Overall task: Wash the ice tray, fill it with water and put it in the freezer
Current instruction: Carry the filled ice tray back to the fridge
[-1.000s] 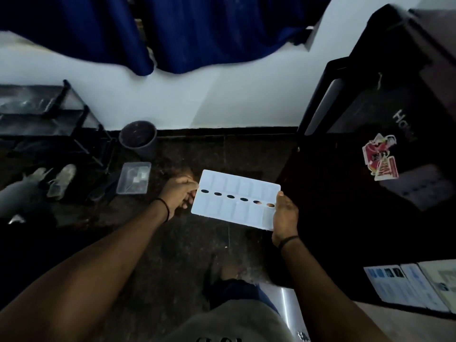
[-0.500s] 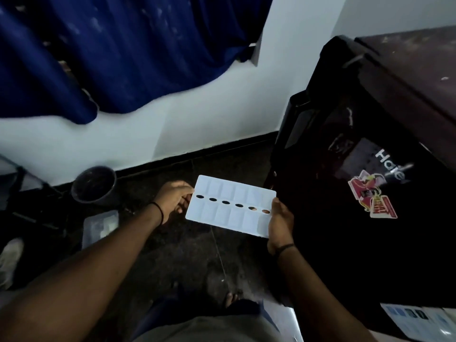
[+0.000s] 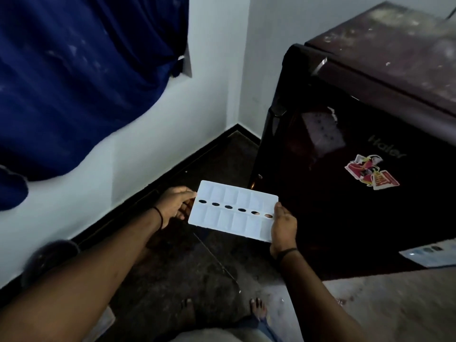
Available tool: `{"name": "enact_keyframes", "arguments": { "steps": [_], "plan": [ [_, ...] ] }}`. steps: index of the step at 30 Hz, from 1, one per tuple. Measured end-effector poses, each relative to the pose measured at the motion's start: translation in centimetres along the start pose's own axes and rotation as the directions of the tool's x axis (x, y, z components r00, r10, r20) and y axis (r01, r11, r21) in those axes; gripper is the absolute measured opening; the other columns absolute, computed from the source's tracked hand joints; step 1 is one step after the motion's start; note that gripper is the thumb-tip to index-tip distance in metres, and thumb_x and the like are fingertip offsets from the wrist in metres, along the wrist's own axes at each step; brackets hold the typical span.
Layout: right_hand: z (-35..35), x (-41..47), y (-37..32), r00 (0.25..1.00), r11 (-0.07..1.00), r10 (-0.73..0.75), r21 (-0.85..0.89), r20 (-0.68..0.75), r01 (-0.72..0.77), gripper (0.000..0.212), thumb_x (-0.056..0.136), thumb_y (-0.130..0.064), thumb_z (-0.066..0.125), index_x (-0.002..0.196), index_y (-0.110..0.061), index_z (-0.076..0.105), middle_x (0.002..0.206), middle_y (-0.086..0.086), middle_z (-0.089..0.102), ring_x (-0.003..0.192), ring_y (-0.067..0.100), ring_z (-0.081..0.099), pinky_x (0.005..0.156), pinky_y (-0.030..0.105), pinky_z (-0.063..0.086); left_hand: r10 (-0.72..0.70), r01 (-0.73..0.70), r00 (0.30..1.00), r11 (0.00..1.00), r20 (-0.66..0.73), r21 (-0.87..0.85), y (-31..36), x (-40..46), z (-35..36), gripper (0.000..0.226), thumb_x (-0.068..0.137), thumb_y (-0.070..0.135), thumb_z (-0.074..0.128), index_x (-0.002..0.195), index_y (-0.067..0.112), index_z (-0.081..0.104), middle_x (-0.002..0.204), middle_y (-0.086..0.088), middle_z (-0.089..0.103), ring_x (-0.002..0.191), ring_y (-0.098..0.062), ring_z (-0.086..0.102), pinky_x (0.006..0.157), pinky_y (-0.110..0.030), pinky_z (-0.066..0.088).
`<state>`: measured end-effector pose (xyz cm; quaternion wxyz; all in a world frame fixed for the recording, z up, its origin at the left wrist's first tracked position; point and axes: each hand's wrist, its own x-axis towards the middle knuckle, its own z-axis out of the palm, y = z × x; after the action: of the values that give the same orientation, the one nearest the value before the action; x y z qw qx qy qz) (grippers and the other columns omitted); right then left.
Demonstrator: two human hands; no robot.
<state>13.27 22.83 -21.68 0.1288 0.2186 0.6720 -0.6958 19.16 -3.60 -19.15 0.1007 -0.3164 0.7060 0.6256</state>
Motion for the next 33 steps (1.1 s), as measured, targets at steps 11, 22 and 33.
{"name": "enact_keyframes", "arguments": {
  "steps": [11, 22, 33],
  "plan": [
    [3.3, -3.5, 0.8, 0.984, 1.0, -0.019, 0.017, -0.175, 0.022, 0.032, 0.101, -0.034, 0.047, 0.084, -0.014, 0.065, 0.084, 0.011, 0.07, 0.071, 0.029, 0.068, 0.062, 0.043, 0.058, -0.138, 0.2, 0.943, 0.962, 0.304, -0.184, 1.1, 1.1, -2.4, 0.067, 0.09, 0.069, 0.028, 0.114, 0.014, 0.059, 0.109, -0.013, 0.067, 0.091, -0.025, 0.066, 0.067, -0.039, 0.056],
    [5.6, -2.3, -0.1, 0.978, 0.995, -0.051, 0.072, -0.201, 0.067, 0.032, 0.103, -0.029, 0.046, 0.08, -0.013, 0.063, 0.078, 0.008, 0.068, 0.064, 0.023, 0.065, 0.056, 0.033, 0.055, -0.143, 0.232, 0.917, 0.95, 0.372, -0.207, 3.3, 3.1, -2.5, 0.062, 0.096, 0.06, 0.025, 0.127, 0.016, 0.057, 0.122, -0.016, 0.064, 0.111, -0.036, 0.061, 0.078, -0.048, 0.052],
    [8.2, -1.1, -2.1, 0.971, 0.992, -0.044, 0.101, -0.236, 0.07, 0.029, 0.102, -0.029, 0.047, 0.086, -0.009, 0.062, 0.08, 0.009, 0.066, 0.067, 0.025, 0.063, 0.058, 0.032, 0.054, -0.102, 0.167, 0.941, 0.969, 0.321, -0.183, 5.1, 7.0, -3.0, 0.058, 0.096, 0.056, 0.035, 0.128, 0.012, 0.057, 0.123, -0.016, 0.063, 0.096, -0.032, 0.064, 0.062, -0.037, 0.055]
  ]
}}
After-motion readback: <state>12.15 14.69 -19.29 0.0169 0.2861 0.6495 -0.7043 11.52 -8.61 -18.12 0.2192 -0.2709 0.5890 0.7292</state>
